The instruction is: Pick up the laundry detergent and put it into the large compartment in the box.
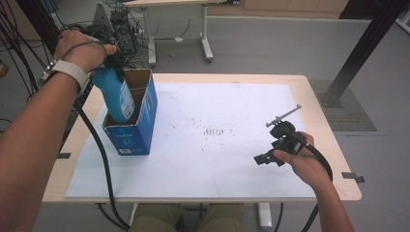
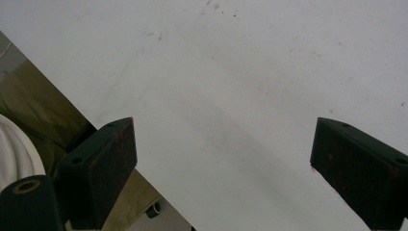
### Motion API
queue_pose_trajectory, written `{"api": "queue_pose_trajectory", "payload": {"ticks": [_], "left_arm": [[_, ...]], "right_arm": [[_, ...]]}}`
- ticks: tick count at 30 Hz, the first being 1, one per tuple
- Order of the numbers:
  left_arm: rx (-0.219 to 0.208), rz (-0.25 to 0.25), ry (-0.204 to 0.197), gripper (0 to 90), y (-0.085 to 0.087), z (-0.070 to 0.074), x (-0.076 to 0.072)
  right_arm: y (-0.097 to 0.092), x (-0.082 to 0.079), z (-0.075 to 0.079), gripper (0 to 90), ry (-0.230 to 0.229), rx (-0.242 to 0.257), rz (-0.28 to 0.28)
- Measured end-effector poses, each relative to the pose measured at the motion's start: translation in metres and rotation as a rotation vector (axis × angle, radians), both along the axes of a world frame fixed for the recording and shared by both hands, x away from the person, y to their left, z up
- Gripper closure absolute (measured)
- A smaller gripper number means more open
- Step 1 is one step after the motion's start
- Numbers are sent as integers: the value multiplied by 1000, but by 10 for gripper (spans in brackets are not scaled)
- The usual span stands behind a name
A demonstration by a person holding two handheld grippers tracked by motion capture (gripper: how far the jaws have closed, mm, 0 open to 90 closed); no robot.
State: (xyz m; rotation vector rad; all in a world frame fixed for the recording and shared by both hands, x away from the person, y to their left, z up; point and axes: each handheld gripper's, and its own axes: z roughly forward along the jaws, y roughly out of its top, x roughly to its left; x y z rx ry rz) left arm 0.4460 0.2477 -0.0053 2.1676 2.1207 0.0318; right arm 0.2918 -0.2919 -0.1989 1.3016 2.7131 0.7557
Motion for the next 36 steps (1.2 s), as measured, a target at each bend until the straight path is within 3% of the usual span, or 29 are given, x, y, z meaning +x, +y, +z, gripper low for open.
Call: {"api": "queue_pose_trajectory", "payload": {"ticks": [36], "left_arm": [[2,-22,-12,371,-2,-63,11]], "right_arm": [[-4,1,-8,89,12,5,-12]]}}
